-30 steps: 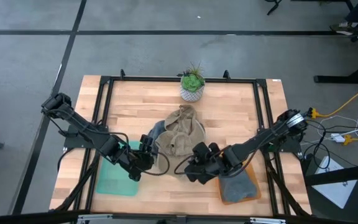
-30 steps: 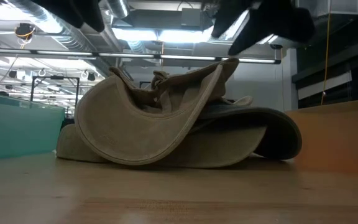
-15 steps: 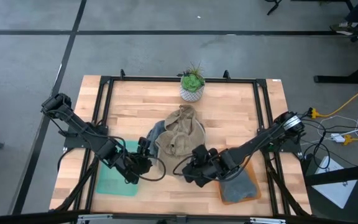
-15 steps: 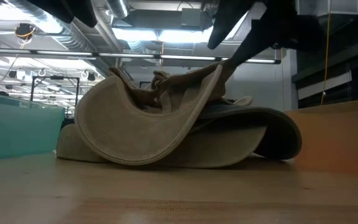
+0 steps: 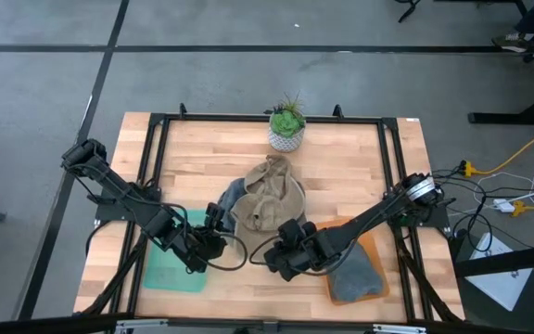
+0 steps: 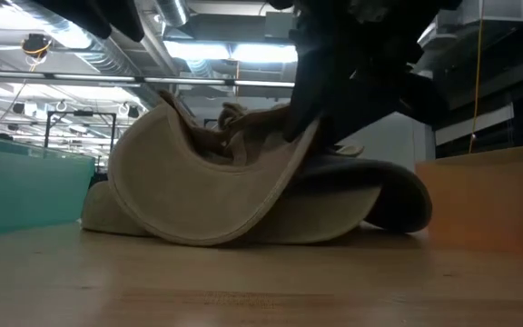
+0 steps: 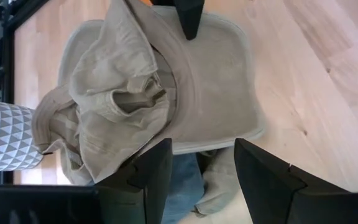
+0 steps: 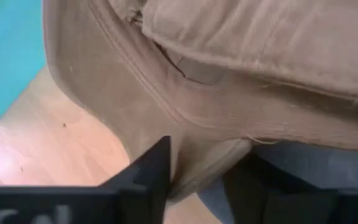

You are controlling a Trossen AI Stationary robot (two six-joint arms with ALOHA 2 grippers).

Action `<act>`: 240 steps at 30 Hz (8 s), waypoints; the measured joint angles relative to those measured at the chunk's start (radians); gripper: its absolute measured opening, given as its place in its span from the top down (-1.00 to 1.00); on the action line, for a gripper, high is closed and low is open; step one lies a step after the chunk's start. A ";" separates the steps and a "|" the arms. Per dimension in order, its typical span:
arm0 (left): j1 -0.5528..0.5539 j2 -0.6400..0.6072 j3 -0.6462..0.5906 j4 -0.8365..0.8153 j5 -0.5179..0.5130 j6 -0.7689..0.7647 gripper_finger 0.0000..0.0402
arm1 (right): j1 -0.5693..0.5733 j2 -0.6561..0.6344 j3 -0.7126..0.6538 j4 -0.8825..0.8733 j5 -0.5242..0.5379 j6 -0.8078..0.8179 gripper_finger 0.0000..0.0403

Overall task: Pick & Place hat
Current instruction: Put the brown cap into the blue bin

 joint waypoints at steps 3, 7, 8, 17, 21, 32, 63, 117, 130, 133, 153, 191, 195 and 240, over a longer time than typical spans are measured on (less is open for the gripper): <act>0.000 0.000 0.000 -0.002 -0.013 -0.007 0.16 | 0.000 0.000 0.000 -0.003 0.043 -0.024 0.76; -0.001 -0.012 -0.001 -0.007 -0.026 -0.017 0.16 | 0.010 0.000 0.002 0.003 0.097 -0.062 0.91; -0.001 -0.022 -0.001 -0.006 -0.028 -0.023 0.16 | 0.014 -0.002 0.002 -0.001 0.114 -0.073 0.88; -0.001 -0.226 -0.001 0.036 -0.133 -0.089 0.16 | 0.056 -0.018 0.114 -0.223 0.343 -0.291 0.92; 0.009 -0.326 0.000 0.113 -0.189 -0.112 0.16 | 0.060 -0.018 0.158 -0.267 0.530 -0.485 0.92; 0.125 -0.387 0.000 0.175 -0.127 -0.072 0.07 | 0.046 -0.019 0.180 -0.266 0.793 -0.889 0.92; 0.359 -0.264 0.000 0.167 0.101 0.026 -0.23 | 0.002 -0.019 0.180 -0.120 0.840 -1.026 0.92; -0.043 -0.441 0.000 -0.273 0.114 -0.481 0.99 | 0.021 -0.105 0.179 -0.244 0.477 -0.593 -0.10; -0.178 -0.436 0.138 -0.553 0.191 -1.008 0.99 | 0.001 -0.105 0.179 -0.244 0.500 -0.591 -0.10; -0.197 -0.432 0.138 -0.626 0.188 -1.117 0.99 | 0.001 -0.105 0.179 -0.244 0.503 -0.592 -0.10; -0.265 -0.168 0.137 -0.791 0.187 -1.248 0.98 | 0.001 -0.104 0.179 -0.277 0.529 -0.608 -0.10; -0.459 0.131 0.137 -0.649 0.194 -1.194 0.98 | 0.001 -0.103 0.179 -0.273 0.530 -0.578 -0.10; -0.466 0.144 0.137 -0.601 0.199 -1.197 0.98 | 0.001 -0.103 0.179 -0.273 0.530 -0.580 -0.10; -0.417 0.146 0.166 -0.671 0.324 -1.169 0.67 | 0.001 -0.103 0.179 -0.275 0.529 -0.623 -0.10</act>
